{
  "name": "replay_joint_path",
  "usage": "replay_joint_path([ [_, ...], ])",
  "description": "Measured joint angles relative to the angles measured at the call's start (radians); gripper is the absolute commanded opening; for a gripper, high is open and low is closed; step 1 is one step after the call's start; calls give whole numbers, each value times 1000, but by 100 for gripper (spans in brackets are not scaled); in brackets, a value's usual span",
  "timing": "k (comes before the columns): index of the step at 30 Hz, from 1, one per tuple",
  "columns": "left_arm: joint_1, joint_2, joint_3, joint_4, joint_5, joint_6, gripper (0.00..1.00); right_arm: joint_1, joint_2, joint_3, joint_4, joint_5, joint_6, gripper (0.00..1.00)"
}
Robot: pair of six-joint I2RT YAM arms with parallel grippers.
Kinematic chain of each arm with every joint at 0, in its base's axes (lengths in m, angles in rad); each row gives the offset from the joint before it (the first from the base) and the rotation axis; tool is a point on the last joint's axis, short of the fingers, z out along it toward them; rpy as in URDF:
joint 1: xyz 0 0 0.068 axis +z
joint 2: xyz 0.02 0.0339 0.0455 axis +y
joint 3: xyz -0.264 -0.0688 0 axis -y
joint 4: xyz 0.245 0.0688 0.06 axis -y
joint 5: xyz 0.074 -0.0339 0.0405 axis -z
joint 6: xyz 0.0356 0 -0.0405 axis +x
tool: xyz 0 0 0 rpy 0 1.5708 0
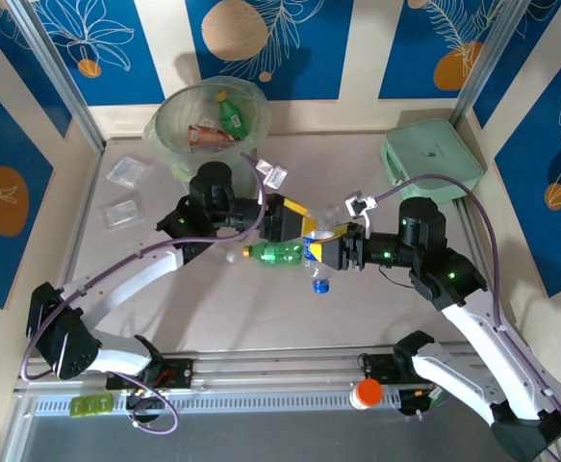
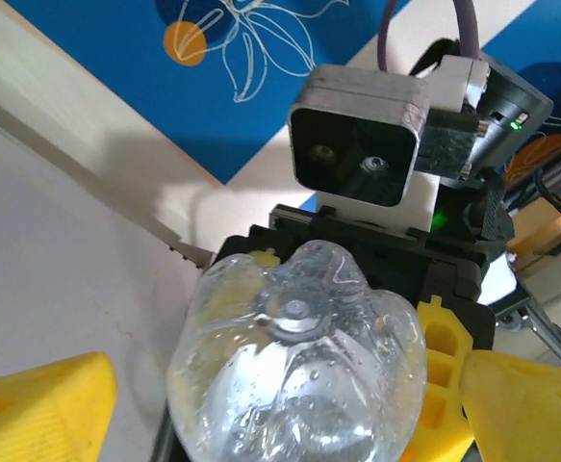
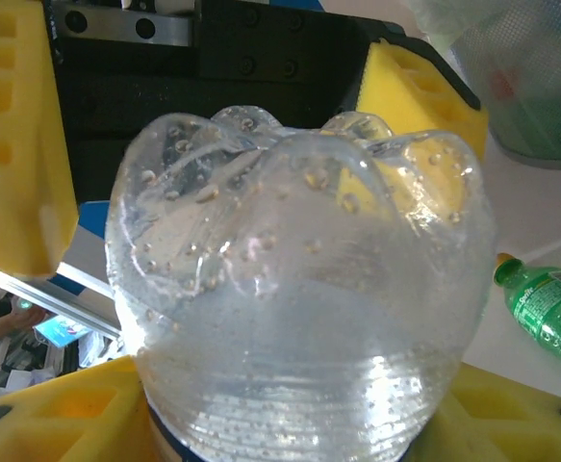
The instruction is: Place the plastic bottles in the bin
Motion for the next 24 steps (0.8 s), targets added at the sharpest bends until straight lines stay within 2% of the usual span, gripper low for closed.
replay_joint_path([
  [3, -12, 18, 1, 21, 6, -5, 82, 6, 8, -5, 3, -8, 0, 55],
  [8, -21, 40, 5, 35, 6, -12, 64, 17, 20, -19, 8, -14, 0, 55],
  [13, -21, 46, 6, 36, 9, -15, 53, 18, 19, -24, 8, -8, 0, 56],
  [14, -21, 46, 9, 32, 10, -14, 52, 18, 18, -24, 8, -8, 0, 61],
  [17, -23, 46, 24, 10, 10, 1, 52, 19, 18, -24, 7, -3, -2, 96],
  [18, -23, 46, 32, 1, 10, 2, 50, 19, 18, -24, 5, 4, 0, 99],
  [24, 9, 54, 109, -58, -19, -4, 48, 18, -3, -8, -50, 83, -17, 99],
])
